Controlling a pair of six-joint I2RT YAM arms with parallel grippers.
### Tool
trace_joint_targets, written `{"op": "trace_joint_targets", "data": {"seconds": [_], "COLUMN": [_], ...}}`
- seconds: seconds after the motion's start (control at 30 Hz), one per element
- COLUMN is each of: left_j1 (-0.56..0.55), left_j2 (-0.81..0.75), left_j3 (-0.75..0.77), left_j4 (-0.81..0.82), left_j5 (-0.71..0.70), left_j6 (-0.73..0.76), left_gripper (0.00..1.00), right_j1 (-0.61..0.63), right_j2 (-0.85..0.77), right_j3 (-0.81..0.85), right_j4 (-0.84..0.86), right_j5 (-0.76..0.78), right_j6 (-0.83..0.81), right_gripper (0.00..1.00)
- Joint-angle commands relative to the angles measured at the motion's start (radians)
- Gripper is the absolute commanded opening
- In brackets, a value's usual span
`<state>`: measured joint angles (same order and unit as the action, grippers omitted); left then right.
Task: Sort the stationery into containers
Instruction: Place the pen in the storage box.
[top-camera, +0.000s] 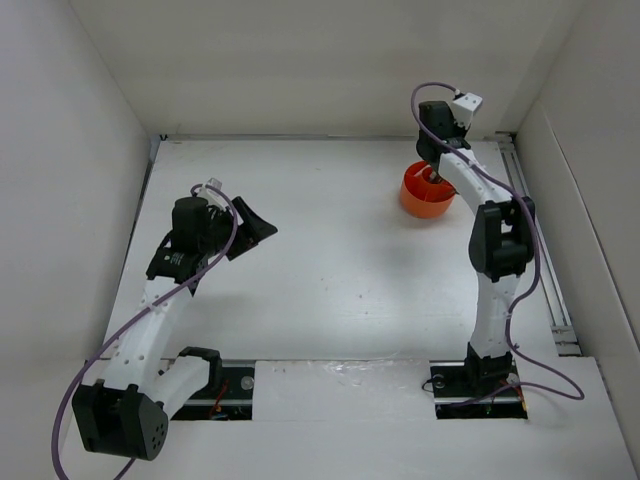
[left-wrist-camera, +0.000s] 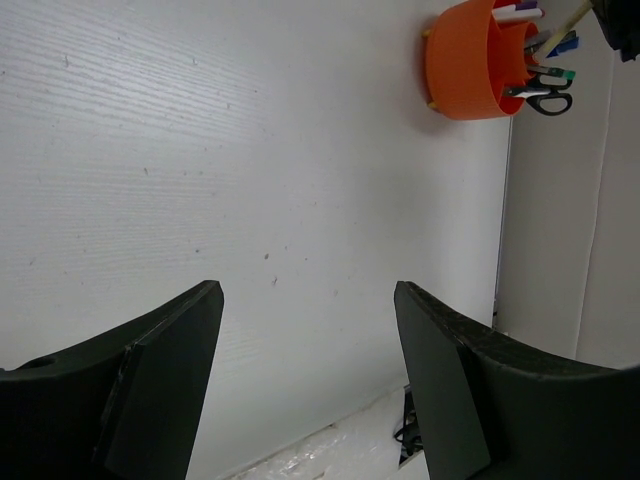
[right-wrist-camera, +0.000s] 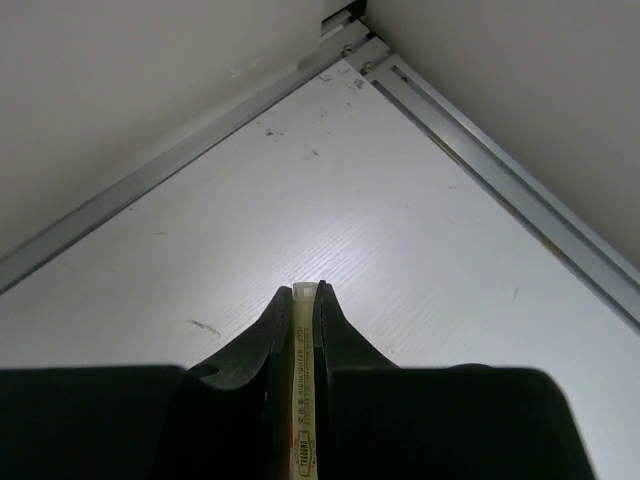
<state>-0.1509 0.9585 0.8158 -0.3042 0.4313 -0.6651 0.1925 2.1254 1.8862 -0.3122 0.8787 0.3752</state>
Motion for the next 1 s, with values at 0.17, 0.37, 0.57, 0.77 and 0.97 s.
{"op": "trace_joint_targets", "data": {"seconds": [0.17,0.37,0.57,0.77,0.97], "left_j1": [-0.004,-0.004,-0.004,-0.004,-0.004], "left_j2": [-0.001,-0.01,-0.02,-0.02,-0.01], "left_j3": [0.031,0.031,0.031,0.031,0.031], "left_j4": [0.036,0.027,0.027,0.027,0.027], "left_j5": [0.017,0.007,0.007,0.007,0.007], "left_j6": [0.016,0.016,0.016,0.016,0.025], "left_gripper": [0.66,0.66,0.66,0.66,0.66], "right_j1": [0.042,0.07,0.09,0.101,0.101], "right_j2": [-0.079,-0.088,-0.088,-0.078,-0.058], "right_j3": [-0.053,-0.055,-0.044,-0.07,-0.079], "right_j4": [0.11,0.16,0.251,0.327,0.386], "right_j5": [0.161,0.197,0.258,0.308,0.318], "right_j6": [-0.061,-0.125,-0.22,-0.288,-0.361], "right_gripper": [0.0,0.0,0.0,0.0,0.0]}}
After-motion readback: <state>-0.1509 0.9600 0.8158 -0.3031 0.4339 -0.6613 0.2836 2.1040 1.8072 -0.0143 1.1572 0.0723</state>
